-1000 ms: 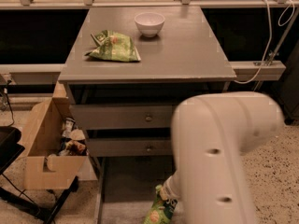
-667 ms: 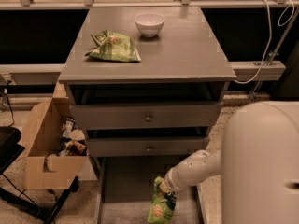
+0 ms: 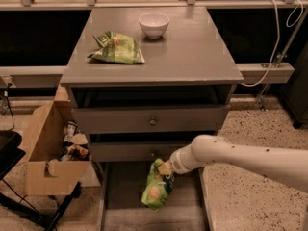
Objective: Pick green rice chip bag from bottom drawer and place on counter
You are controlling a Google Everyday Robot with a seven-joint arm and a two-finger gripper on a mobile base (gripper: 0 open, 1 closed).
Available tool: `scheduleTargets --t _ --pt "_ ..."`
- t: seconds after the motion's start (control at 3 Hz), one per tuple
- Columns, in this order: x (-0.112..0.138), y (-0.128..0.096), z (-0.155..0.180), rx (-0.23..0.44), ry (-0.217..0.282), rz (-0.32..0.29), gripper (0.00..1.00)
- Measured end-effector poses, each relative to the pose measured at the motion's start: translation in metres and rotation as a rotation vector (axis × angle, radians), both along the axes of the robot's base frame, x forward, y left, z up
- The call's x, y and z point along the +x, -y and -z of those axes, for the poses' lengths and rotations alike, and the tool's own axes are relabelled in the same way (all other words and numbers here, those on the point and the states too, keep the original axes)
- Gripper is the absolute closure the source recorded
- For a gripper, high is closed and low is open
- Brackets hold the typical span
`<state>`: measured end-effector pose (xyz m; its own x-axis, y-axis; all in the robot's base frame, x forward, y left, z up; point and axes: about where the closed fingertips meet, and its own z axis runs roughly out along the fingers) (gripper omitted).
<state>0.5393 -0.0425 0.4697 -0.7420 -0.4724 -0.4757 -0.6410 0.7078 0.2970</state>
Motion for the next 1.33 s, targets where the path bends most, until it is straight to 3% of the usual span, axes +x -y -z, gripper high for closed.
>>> scheduleTargets --t 0.33,0.67,1.0,1.33 --pt "0.016 0.049 -0.06 0.141 -0.004 0.077 1.0" --pt "0.005 0.092 -0.082 0.21 -0.049 0.158 1.0" --pt "0.011 0.086 -0.09 0.203 -0.047 0.157 1.0" --pt "0.031 0.083 -0.168 0.208 -0.015 0.158 1.0"
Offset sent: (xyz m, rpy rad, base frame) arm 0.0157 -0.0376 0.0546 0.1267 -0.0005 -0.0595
